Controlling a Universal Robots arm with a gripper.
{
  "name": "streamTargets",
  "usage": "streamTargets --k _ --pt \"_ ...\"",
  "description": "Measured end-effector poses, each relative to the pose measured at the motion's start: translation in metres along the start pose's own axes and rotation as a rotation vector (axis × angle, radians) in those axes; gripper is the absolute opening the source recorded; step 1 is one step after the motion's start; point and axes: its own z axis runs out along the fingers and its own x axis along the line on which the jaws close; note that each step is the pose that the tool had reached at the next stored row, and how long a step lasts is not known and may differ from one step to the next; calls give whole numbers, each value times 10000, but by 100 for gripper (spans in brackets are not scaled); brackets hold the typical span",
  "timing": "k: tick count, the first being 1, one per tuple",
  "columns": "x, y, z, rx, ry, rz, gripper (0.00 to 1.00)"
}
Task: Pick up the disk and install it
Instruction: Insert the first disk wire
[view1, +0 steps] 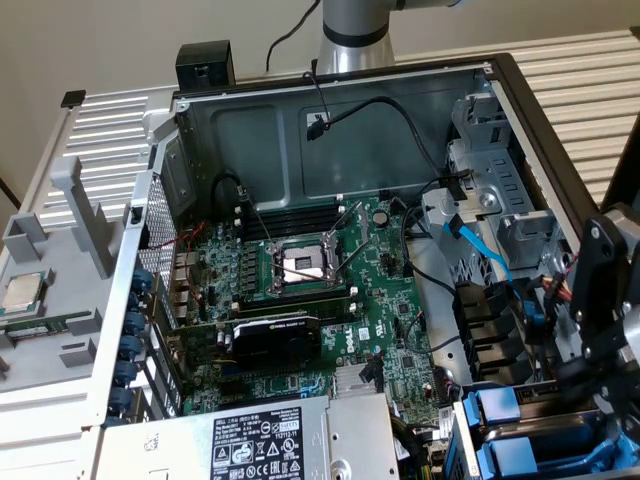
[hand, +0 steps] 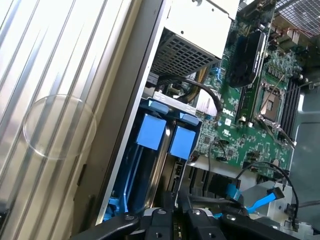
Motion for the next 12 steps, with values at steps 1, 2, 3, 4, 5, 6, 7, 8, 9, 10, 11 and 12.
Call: streamTargets --k 1,2,3,4,5,6,7,8,9,10,11,12 --pt "-21 -3 -18 -10 34 5 17" --pt "-43 -6 -39 -27 93 15 17" --pt "-63 -9 -55 -47 164 27 17" --pt "-82 -12 -69 -66 233 38 17" --pt "-105 -17 -80 -88 310 50 17" --pt "-124 -21 -86 -112 393 64 17" --pt "-142 -25 -92 -137 483 78 17" --pt "-161 -30 -93 -168 595 96 17" --pt "-178 -36 -90 -207 729 118 17" --pt "-198 -42 -87 -250 881 143 17" --pt "-214 -47 -83 -289 1020 165 17" --pt "-232 -53 -80 -331 1166 188 17"
